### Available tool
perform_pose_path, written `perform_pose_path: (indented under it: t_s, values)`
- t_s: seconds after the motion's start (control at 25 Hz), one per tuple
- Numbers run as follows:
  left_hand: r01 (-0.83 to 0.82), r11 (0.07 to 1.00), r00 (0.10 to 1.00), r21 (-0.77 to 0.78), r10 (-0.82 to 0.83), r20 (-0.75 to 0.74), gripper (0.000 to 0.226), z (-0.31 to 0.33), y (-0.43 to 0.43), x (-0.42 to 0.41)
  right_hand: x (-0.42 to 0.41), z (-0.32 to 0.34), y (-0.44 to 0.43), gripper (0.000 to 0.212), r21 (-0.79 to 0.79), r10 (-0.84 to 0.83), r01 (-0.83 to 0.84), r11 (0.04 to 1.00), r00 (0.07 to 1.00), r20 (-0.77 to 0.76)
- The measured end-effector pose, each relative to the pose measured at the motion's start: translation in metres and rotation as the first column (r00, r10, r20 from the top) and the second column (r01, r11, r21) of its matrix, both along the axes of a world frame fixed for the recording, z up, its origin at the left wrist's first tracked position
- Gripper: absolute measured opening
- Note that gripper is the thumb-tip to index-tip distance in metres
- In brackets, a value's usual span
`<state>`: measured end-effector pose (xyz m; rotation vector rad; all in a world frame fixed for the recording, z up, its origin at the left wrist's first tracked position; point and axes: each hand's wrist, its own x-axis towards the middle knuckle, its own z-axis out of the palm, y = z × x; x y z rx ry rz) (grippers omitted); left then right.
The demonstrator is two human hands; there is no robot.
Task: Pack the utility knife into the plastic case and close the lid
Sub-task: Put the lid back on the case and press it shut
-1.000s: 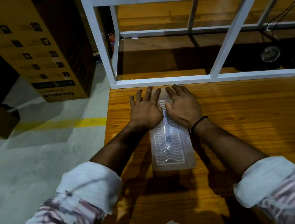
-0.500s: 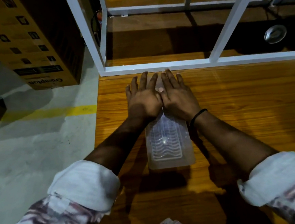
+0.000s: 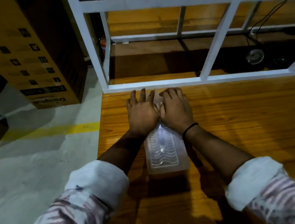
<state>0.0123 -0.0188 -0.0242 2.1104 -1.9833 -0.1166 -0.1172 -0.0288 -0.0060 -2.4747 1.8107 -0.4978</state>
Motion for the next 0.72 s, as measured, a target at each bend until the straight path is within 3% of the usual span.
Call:
perform_pose_path:
  t_s: [0.16, 0.28, 0.36, 0.48, 0.72]
  values:
    - [0.037, 0.999, 0.997, 0.02, -0.038, 0.067, 0.062, 0.013, 0.001, 0.0, 0.003, 0.005, 0.007, 0.034, -0.005, 0.035, -0.035, 0.999, 0.999, -0.038]
    - [0.095, 0.995, 0.99, 0.013, -0.096, 0.108, 0.063, 0.021, 0.005, -0.003, 0.004, 0.0, 0.012, 0.03, -0.02, 0.051, -0.052, 0.998, 0.998, -0.037]
    - [0.158, 0.987, 0.981, 0.01, -0.159, 0.108, 0.061, 0.02, 0.009, -0.006, 0.003, -0.004, 0.013, 0.032, -0.002, 0.059, -0.059, 0.998, 0.998, -0.022]
    - [0.172, 0.985, 0.985, -0.006, -0.171, 0.03, 0.037, 0.018, 0.016, -0.011, 0.002, -0.003, 0.019, 0.042, 0.041, 0.063, -0.062, 0.997, 0.998, -0.017]
    - [0.263, 0.964, 0.964, 0.044, -0.265, 0.024, 0.046, 0.021, 0.032, -0.013, 0.0, -0.007, 0.031, 0.061, 0.214, 0.089, -0.103, 0.971, 0.993, 0.073]
